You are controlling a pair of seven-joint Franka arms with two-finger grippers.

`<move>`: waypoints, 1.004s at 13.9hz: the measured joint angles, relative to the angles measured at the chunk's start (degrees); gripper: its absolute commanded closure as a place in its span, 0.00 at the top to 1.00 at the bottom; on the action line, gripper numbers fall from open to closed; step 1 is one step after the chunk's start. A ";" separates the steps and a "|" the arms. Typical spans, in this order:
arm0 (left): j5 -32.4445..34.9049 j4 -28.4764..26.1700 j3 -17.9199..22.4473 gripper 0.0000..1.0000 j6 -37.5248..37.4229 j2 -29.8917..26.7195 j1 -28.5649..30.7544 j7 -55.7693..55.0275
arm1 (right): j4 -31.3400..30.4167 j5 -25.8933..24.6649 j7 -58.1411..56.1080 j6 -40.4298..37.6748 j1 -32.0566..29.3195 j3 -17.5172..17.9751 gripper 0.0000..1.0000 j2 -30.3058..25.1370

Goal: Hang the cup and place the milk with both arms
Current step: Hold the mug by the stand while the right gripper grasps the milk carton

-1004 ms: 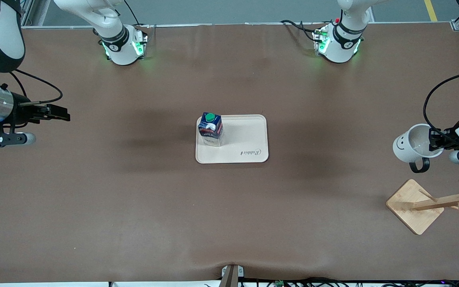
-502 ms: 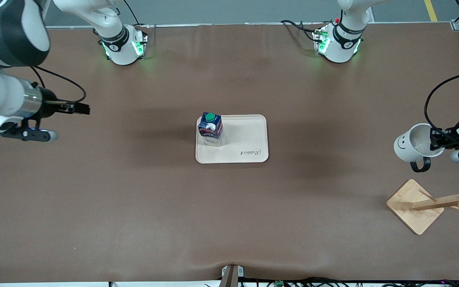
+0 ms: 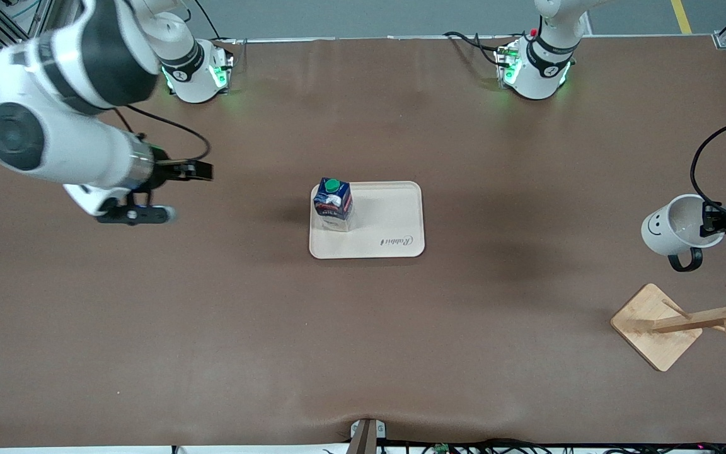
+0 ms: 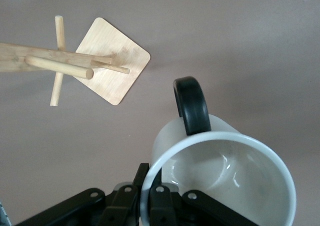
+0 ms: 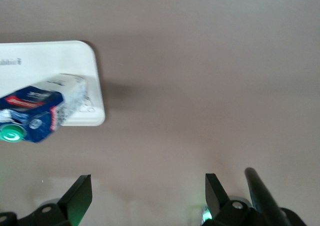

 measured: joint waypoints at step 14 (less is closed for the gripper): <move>0.00 4.77 -0.01 0.00 4.92 4.93 3.91 11.30 | -0.16 0.46 21.37 21.24 18.10 0.16 1.00 10.69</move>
